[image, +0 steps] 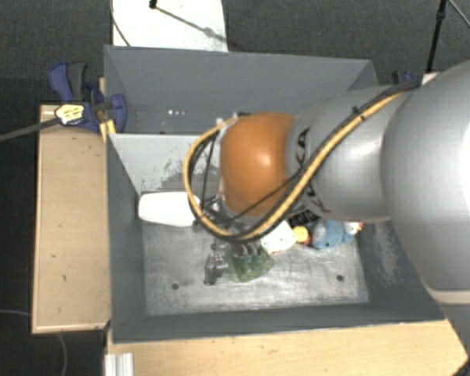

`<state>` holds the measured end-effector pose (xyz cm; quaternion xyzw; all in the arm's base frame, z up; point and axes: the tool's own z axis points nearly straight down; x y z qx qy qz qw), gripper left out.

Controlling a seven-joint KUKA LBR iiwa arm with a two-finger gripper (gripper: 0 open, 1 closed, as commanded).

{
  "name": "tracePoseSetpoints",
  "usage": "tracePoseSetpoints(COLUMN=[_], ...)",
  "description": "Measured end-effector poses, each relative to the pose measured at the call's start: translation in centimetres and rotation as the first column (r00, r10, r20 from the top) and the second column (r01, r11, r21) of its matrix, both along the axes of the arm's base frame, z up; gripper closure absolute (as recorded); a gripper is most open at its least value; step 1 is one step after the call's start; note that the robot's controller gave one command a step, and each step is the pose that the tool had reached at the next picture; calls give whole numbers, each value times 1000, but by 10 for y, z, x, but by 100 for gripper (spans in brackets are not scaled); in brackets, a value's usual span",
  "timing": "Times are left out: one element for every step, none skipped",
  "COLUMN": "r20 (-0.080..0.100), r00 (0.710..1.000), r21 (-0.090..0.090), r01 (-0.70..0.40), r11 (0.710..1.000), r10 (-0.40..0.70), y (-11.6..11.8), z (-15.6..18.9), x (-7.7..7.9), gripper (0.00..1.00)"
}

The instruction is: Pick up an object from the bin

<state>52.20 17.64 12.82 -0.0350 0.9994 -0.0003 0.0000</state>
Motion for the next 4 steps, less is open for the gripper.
tracePoseSetpoints(r20=[9,2,4,9], r00=[999,999,998,941], r21=[4,2,2,-9], r01=[-32,-47,-65,-339], r11=[999,999,998,941], r10=[32,47,65,339], y=[23,26,27,66], z=[-24,-46,-49,-53], x=[30,52,57,47], gripper=[0,0,0,100])
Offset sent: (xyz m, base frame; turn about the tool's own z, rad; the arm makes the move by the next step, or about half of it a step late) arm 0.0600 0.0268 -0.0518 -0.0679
